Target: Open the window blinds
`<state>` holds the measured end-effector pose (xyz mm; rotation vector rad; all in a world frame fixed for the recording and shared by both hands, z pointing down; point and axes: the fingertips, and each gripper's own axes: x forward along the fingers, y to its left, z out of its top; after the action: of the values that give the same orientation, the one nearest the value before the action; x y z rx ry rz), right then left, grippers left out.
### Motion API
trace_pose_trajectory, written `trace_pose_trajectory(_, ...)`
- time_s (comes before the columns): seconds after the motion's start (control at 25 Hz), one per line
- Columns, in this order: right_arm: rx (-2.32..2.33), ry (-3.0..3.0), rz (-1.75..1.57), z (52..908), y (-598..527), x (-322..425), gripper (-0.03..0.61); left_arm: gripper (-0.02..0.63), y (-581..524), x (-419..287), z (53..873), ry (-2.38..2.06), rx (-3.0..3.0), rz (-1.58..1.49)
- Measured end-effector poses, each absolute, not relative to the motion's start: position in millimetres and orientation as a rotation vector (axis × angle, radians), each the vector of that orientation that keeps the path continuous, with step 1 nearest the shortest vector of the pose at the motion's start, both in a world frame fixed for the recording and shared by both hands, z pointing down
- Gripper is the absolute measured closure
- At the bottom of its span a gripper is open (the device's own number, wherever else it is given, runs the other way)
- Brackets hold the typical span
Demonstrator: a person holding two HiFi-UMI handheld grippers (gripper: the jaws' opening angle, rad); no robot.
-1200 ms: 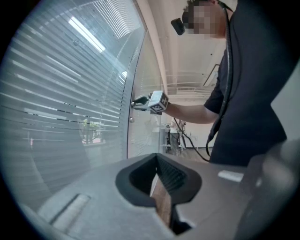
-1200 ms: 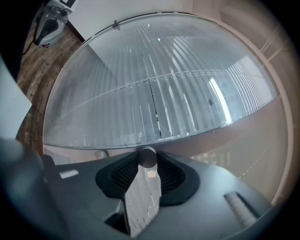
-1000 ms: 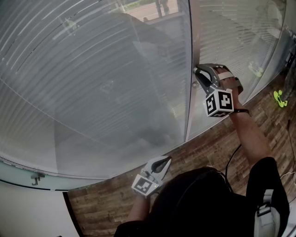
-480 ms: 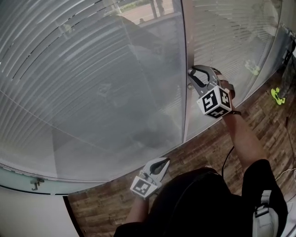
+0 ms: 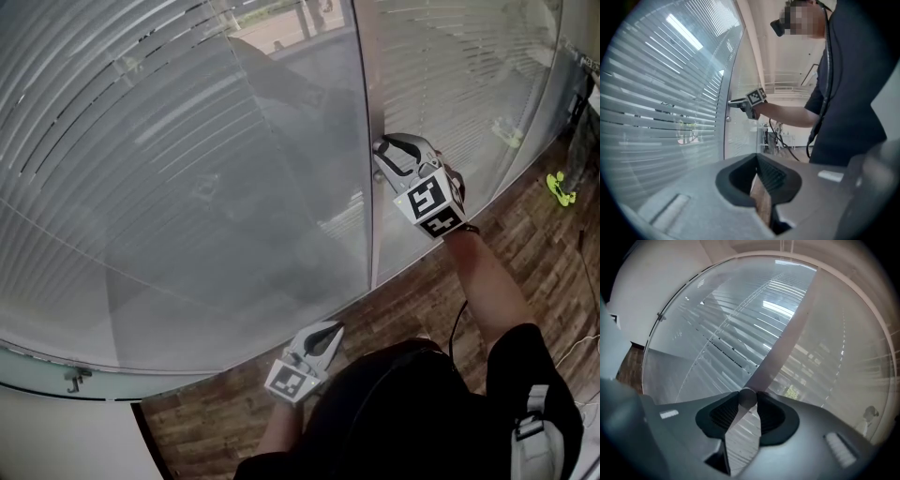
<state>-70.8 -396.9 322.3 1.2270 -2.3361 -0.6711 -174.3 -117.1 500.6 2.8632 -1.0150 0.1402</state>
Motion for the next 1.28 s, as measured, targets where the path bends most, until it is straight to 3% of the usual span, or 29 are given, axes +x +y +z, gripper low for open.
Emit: trace_pose_trajectory(1.28, 1.445, -2.846, 0.267, 323.6, -404.9, -62.0, 0.451, 0.609, -115.6, -174.4, 501.0, -1.022, 2.86, 0.139)
